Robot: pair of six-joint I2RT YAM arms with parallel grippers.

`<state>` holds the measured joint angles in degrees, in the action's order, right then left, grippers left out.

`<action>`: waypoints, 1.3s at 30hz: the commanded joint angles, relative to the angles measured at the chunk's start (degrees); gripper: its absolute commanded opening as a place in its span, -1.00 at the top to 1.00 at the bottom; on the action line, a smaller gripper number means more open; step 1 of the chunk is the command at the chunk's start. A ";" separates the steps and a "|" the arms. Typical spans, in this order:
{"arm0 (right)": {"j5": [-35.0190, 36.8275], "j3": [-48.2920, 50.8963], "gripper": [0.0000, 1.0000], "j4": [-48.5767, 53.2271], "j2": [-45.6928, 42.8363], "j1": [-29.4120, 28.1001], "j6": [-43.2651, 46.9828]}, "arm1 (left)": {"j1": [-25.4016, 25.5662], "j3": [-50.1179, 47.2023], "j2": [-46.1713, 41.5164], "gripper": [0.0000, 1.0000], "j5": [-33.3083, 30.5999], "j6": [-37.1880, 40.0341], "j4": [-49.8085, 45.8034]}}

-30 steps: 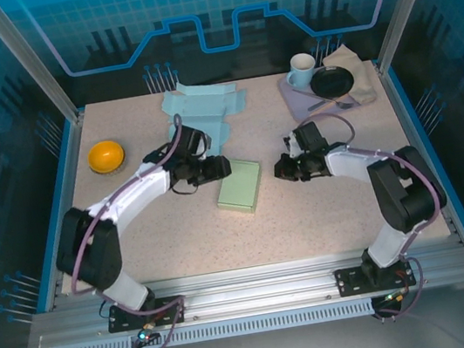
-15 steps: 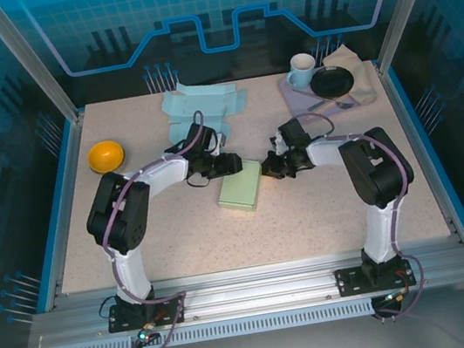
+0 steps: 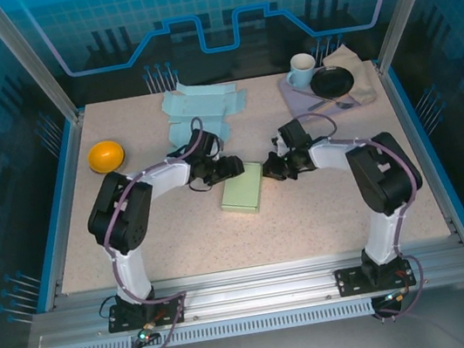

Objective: Fold the paper box

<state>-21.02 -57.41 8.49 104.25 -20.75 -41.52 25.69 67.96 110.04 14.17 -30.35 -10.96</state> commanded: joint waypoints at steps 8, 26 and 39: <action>-0.07 14.52 0.85 6.27 -14.43 -3.46 -1.29 | -0.64 -14.45 -15.35 -0.47 2.36 -6.38 1.04; 3.40 14.40 0.87 -21.32 -9.92 -19.44 -17.18 | 8.64 -13.71 -8.41 -0.40 1.56 -13.69 8.70; 19.89 11.37 -0.08 16.09 -29.48 -7.44 12.24 | 0.61 -19.69 -26.17 -0.61 -12.28 -16.76 -6.67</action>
<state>-4.10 -42.85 17.12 74.96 -31.38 -41.23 24.38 51.92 89.93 2.63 -42.33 -15.59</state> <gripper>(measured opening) 0.528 0.804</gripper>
